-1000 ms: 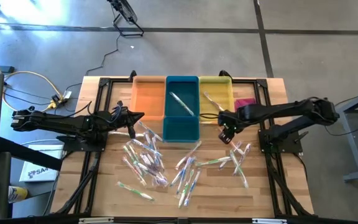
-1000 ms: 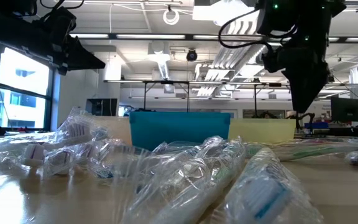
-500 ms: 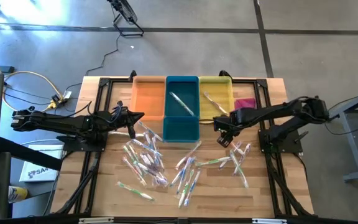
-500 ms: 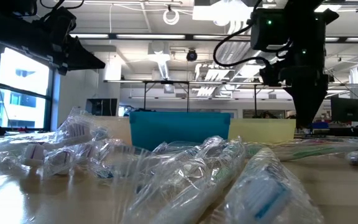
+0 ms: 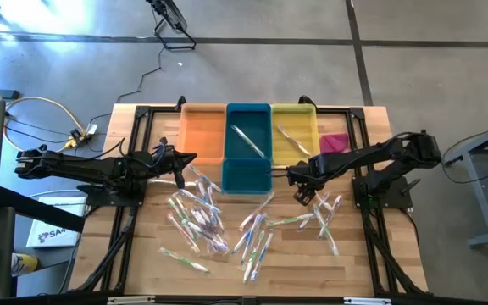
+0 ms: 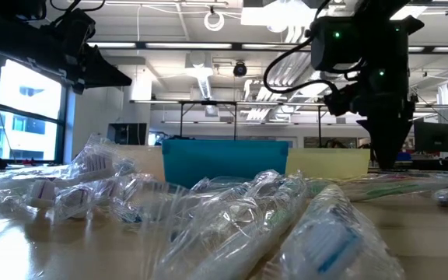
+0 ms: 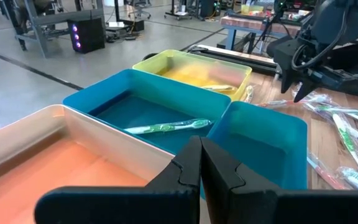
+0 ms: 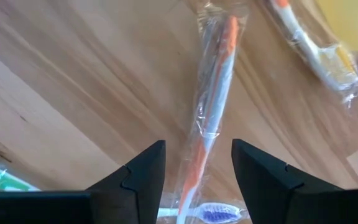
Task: Pick & Place Toothbrushes
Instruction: Put the orange toothbrush into the bottom blue bin
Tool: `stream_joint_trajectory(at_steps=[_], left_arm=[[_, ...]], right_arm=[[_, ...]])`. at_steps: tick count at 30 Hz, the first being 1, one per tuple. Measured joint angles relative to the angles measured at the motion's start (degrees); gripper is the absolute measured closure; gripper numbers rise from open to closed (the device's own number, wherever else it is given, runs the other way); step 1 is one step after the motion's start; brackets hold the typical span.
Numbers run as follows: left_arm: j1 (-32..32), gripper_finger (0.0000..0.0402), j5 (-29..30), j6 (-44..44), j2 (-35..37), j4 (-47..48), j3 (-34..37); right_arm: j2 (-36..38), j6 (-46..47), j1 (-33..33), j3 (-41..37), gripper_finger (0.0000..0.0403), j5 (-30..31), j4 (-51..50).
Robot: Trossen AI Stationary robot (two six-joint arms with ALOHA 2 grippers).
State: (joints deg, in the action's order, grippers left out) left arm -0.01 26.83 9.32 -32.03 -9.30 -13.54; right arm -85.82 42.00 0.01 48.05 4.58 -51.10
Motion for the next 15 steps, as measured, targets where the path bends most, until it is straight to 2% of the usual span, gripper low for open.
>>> stream_joint_trajectory(at_steps=[15], left_arm=[[0.0,0.0401,0.0,0.0,0.0,0.0,0.0]], right_arm=[[-0.1,3.3,0.0,0.0,0.0226,2.2,1.0]])
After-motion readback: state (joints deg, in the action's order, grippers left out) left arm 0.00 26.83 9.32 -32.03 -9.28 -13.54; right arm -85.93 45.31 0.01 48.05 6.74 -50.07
